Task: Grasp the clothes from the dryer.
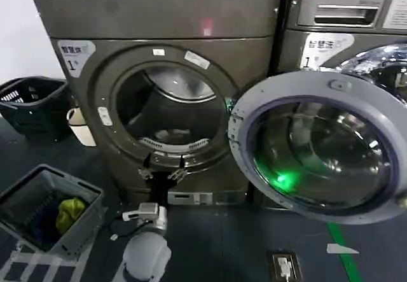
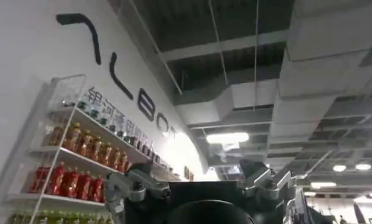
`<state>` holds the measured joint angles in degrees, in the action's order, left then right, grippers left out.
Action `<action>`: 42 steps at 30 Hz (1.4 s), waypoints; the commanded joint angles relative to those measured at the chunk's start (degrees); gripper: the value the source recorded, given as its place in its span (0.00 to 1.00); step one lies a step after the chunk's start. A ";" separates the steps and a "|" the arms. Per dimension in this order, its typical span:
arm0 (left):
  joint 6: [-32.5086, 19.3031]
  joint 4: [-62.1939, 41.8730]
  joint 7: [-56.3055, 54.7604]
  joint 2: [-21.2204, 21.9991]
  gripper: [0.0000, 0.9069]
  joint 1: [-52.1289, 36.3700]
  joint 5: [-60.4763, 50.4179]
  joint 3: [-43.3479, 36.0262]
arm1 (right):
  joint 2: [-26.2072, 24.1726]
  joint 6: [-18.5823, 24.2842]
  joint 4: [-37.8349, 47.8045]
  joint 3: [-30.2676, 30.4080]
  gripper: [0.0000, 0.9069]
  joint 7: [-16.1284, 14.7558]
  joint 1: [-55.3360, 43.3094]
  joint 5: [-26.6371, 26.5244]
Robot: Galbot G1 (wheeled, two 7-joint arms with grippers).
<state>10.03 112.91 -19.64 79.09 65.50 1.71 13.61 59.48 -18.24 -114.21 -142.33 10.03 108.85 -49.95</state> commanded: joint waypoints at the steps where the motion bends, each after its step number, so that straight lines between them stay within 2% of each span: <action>1: -0.06 0.01 0.01 0.28 1.00 -0.03 -0.06 -0.07 | -0.10 0.14 0.24 -0.40 1.00 -0.06 0.30 -0.02; 24: 0.03 -0.18 0.03 -0.01 1.00 -0.24 -0.03 -0.25 | 0.55 0.47 -0.35 -0.47 1.00 0.36 0.24 -0.66; 31: 0.03 -0.98 0.05 -0.28 1.00 -0.92 0.38 -0.06 | 0.69 -0.60 -0.96 -0.02 1.00 0.57 0.14 -0.13; 37: 0.21 -5.12 0.27 0.37 1.00 -5.23 1.25 -0.36 | 0.90 -1.38 -0.53 -0.76 1.00 0.71 0.86 0.67; 42: -0.65 -13.37 1.04 0.37 1.00 -11.89 2.56 -0.01 | 0.89 -1.62 -0.02 -1.53 1.00 0.58 1.11 1.98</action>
<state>9.66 106.95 -18.93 79.41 59.96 3.51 13.60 60.38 -19.66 -114.35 -143.47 10.63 109.91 -48.78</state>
